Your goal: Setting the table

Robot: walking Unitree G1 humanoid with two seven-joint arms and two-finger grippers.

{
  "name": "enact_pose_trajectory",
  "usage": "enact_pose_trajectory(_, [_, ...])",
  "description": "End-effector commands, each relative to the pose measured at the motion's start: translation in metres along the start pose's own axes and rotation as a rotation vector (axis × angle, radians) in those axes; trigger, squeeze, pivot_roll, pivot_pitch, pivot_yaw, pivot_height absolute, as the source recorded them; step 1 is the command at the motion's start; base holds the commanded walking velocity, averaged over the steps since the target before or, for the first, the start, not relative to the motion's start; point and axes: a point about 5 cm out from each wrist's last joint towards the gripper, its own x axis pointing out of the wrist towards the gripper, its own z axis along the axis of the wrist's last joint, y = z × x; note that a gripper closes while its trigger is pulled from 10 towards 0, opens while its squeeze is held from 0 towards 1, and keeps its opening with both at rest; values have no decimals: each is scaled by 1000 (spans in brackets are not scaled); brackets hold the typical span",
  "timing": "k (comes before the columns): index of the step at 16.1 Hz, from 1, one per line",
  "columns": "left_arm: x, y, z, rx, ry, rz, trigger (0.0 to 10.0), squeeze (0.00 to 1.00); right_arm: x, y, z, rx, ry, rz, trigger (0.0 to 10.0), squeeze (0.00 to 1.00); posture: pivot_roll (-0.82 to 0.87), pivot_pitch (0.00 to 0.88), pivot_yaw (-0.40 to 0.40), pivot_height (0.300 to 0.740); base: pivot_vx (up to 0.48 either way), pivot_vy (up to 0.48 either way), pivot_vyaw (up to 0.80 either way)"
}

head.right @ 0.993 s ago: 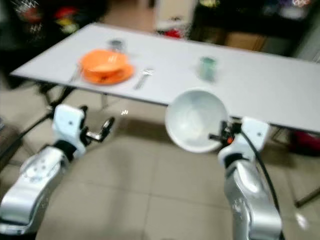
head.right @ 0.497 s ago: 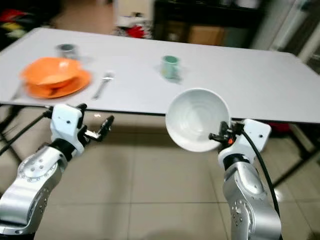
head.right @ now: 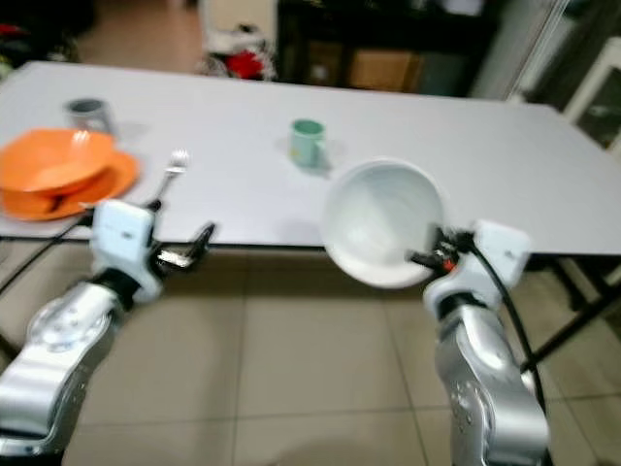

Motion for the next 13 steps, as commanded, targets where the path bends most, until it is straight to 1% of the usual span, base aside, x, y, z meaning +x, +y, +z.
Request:
enact_pose_trajectory(1, [3,-8,4,-7,-18,-31,10000,0,0,-11,7,-7,-38,-41,10000,0,38,0,-68,740,382,0,0])
enact_pose_trajectory(7, [2,-8,4,-8,-20,-32,10000,0,2,-9,7,7,-35,-30,10000,0,39,0,-70,740,385,0,0])
enact_pose_trajectory(13, [4,-9,4,-3,-22,-47,10000,0,1,-12,5,22,-26,-41,10000,0,38,0,-60,740,384,0,0])
